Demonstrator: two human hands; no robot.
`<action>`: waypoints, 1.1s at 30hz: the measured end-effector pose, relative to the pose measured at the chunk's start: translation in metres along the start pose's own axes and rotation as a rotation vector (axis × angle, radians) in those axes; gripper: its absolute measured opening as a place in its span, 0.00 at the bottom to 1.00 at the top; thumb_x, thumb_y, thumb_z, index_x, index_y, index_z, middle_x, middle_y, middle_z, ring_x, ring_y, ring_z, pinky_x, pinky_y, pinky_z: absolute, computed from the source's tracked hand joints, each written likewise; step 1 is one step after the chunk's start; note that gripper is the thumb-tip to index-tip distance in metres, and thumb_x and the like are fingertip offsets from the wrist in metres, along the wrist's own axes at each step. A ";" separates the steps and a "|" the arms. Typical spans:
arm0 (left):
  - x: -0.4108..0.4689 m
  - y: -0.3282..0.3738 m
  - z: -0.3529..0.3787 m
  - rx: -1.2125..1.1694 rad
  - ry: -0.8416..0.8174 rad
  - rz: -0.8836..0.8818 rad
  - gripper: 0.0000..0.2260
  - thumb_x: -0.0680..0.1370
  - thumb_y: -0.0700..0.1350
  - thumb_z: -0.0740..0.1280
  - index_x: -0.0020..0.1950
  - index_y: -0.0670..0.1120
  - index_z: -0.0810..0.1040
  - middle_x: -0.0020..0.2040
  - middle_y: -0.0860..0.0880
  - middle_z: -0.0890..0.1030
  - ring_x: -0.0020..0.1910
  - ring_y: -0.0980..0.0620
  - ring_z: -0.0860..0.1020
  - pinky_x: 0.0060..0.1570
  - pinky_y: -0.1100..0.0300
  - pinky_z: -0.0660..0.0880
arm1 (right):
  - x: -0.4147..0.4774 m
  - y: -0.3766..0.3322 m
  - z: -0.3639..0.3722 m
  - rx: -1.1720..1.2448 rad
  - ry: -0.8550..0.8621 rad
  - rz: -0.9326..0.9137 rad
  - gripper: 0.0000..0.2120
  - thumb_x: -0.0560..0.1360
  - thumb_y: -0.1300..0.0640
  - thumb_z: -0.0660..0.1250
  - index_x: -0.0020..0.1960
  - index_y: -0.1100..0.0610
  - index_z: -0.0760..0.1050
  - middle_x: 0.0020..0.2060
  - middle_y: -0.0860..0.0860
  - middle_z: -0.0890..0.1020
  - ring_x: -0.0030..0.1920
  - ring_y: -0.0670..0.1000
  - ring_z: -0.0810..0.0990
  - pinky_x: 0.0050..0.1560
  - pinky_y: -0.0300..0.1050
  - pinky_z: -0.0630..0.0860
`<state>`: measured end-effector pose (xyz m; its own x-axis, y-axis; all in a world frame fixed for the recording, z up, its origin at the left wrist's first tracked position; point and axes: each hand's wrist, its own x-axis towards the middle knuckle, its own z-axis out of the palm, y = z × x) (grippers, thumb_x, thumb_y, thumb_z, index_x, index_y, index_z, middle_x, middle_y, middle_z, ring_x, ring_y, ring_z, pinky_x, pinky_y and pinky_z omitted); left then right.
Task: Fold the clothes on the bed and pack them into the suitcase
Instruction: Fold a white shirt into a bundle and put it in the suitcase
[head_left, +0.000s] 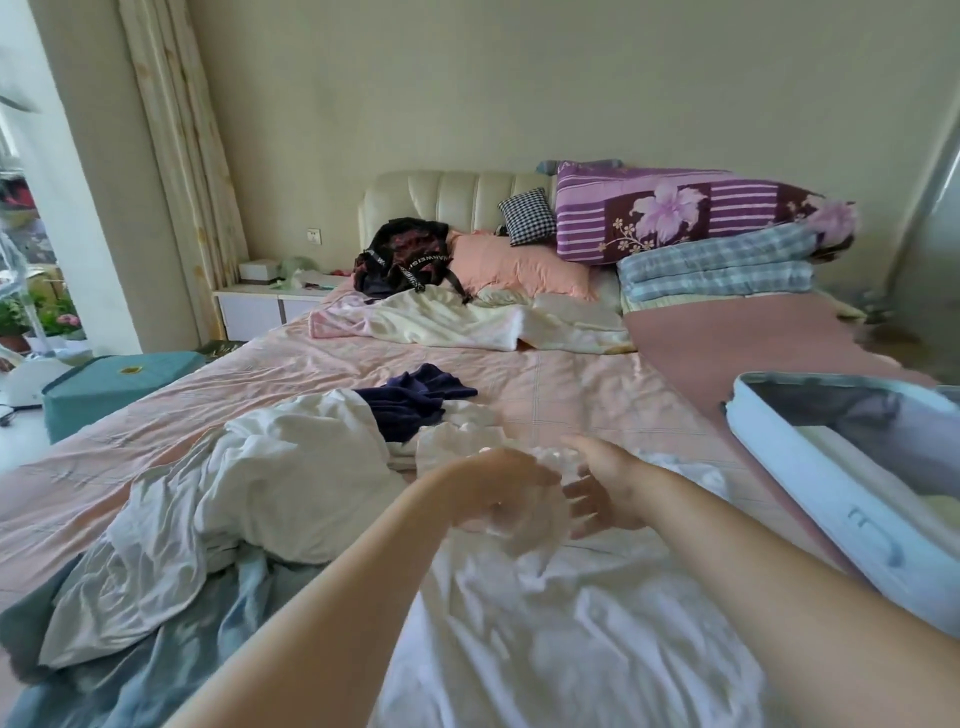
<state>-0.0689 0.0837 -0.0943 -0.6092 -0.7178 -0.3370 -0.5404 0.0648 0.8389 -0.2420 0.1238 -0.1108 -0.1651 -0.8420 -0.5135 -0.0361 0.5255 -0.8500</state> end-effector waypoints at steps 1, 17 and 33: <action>0.004 0.002 0.013 -0.045 -0.188 -0.018 0.18 0.79 0.54 0.66 0.64 0.46 0.77 0.55 0.47 0.82 0.50 0.49 0.81 0.55 0.54 0.77 | 0.003 0.008 -0.011 -0.082 -0.052 0.049 0.24 0.80 0.36 0.59 0.55 0.57 0.77 0.50 0.59 0.83 0.45 0.58 0.81 0.49 0.52 0.78; 0.058 -0.092 0.005 1.035 0.454 0.128 0.25 0.76 0.47 0.67 0.71 0.59 0.65 0.68 0.54 0.70 0.66 0.50 0.69 0.64 0.54 0.64 | 0.025 0.065 -0.090 -0.890 0.790 -0.374 0.18 0.80 0.56 0.62 0.70 0.53 0.68 0.64 0.54 0.75 0.61 0.58 0.77 0.52 0.47 0.69; 0.051 -0.068 -0.021 0.706 0.230 -0.036 0.10 0.77 0.45 0.62 0.51 0.50 0.83 0.45 0.51 0.82 0.42 0.51 0.80 0.40 0.58 0.76 | 0.051 0.071 -0.070 -1.148 0.608 -0.187 0.15 0.75 0.49 0.55 0.47 0.54 0.78 0.48 0.51 0.79 0.50 0.56 0.73 0.53 0.51 0.64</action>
<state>-0.0511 0.0278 -0.1597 -0.4891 -0.8499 -0.1958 -0.8494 0.4132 0.3283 -0.3219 0.1270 -0.1894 -0.4701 -0.8826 -0.0086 -0.8700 0.4651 -0.1636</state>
